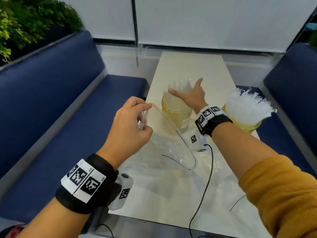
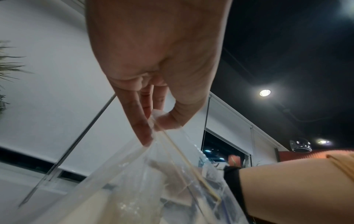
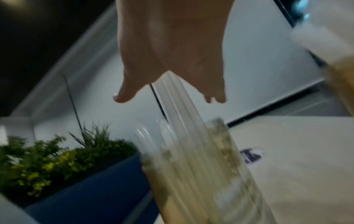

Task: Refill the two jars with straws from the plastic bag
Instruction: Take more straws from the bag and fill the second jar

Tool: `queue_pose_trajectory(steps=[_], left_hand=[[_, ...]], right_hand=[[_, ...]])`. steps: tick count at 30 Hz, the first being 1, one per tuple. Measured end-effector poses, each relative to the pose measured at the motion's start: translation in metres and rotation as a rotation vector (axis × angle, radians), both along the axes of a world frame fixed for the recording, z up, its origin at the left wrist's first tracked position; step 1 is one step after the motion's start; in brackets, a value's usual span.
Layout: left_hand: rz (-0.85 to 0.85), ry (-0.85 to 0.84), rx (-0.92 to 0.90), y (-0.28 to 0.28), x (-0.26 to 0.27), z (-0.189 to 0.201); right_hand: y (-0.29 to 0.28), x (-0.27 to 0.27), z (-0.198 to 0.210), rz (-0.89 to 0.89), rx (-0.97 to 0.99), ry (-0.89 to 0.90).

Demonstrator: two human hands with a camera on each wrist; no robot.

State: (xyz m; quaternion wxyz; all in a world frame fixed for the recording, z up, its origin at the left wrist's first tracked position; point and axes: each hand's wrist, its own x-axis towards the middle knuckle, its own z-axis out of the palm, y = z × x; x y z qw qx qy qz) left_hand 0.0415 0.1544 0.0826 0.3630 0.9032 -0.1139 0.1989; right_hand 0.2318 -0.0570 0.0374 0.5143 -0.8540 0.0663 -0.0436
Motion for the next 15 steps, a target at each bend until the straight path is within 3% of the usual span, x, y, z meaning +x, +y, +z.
queue_pose_trajectory(steps=[2, 5, 7, 8, 10, 12, 15], left_hand=[[-0.001, 0.01, 0.004, -0.003, 0.003, 0.001], [0.009, 0.016, 0.029, -0.008, 0.01, 0.002], [0.014, 0.028, 0.037, -0.011, 0.016, 0.001], [0.013, 0.036, 0.038, -0.012, 0.018, 0.001], [-0.005, 0.046, 0.042, -0.015, 0.022, -0.001], [-0.028, 0.052, 0.063, -0.018, 0.024, -0.003], [-0.051, 0.059, 0.089, -0.023, 0.024, -0.01]], right_hand=[[-0.006, -0.013, 0.018, -0.028, -0.066, -0.132], [-0.007, -0.04, 0.055, -0.054, -0.164, -0.471], [-0.006, -0.059, 0.081, 0.071, -0.097, -0.539], [-0.004, -0.071, 0.093, 0.214, -0.061, -0.43], [0.002, -0.097, 0.106, 0.594, -0.078, -0.05], [0.012, -0.116, 0.099, 0.852, -0.277, 0.233], [0.035, -0.129, 0.061, 0.939, -0.777, 0.231]])
